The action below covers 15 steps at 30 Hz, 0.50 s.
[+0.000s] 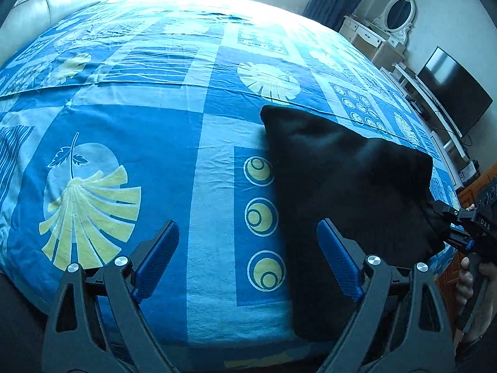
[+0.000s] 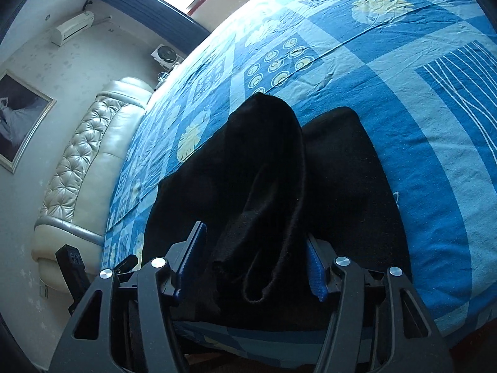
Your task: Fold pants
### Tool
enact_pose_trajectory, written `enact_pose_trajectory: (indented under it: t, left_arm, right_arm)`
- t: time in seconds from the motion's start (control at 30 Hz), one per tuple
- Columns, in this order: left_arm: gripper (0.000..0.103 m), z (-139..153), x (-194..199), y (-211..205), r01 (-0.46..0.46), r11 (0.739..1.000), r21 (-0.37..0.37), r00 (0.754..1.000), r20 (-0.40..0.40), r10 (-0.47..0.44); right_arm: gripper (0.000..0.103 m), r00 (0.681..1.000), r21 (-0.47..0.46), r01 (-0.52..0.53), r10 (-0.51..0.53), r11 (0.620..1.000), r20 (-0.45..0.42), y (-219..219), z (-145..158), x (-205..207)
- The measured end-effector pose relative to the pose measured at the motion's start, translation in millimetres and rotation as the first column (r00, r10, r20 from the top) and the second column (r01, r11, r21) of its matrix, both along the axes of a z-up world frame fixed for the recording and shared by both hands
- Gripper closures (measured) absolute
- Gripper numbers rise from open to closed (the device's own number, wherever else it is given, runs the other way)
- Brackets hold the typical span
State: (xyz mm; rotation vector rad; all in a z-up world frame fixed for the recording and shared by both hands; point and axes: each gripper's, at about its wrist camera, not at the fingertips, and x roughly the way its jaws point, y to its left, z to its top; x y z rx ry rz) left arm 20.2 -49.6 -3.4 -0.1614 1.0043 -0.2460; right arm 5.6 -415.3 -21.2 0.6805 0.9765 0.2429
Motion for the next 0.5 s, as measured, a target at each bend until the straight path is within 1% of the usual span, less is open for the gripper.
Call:
enact_pose_trajectory:
  t: [0.03,0.1,0.13,0.27,0.33,0.43,0.5]
  left_arm:
    - [0.013,-2,-1,1,0.0,1.0,-0.002,1.0,-0.004,0.0]
    - [0.013,-5,-1,1,0.005,1.0,-0.005,1.0,-0.013,-0.006]
    - [0.013,-6,-2,1,0.01,1.0,-0.009,1.0,-0.019,-0.01]
    - [0.013,-3,-4,-1,0.03,0.999,-0.036,0.999,-0.025,-0.031]
    - [0.013,-1,-5,-4,0.045,0.998,-0.044,0.999,-0.02,-0.046]
    - [0.013,0,-6,-11,0.063,0.996,-0.057,0.998,-0.018,-0.064]
    - [0.013,-2,-6,-17,0.077,0.995,-0.065,0.997,-0.026,-0.079]
  right_arm:
    - [0.072,1.0,-0.03,-0.008,0.008,1.0,-0.002,6,0,2]
    - [0.083,1.0,-0.077,-0.014,0.014,0.997,-0.003,12,3,5]
    - [0.087,1.0,-0.08,-0.007,0.008,0.997,0.013,10,8,5]
    - [0.089,0.993,-0.098,0.027,-0.016,0.995,0.114,1,45,-6]
    - [0.09,0.989,-0.11,0.045,-0.029,0.993,0.145,-8,59,-13]
    - [0.09,0.987,-0.142,0.087,-0.066,0.986,0.147,-23,63,-23]
    - [0.09,0.989,-0.143,0.115,-0.099,0.983,0.111,-35,51,-27]
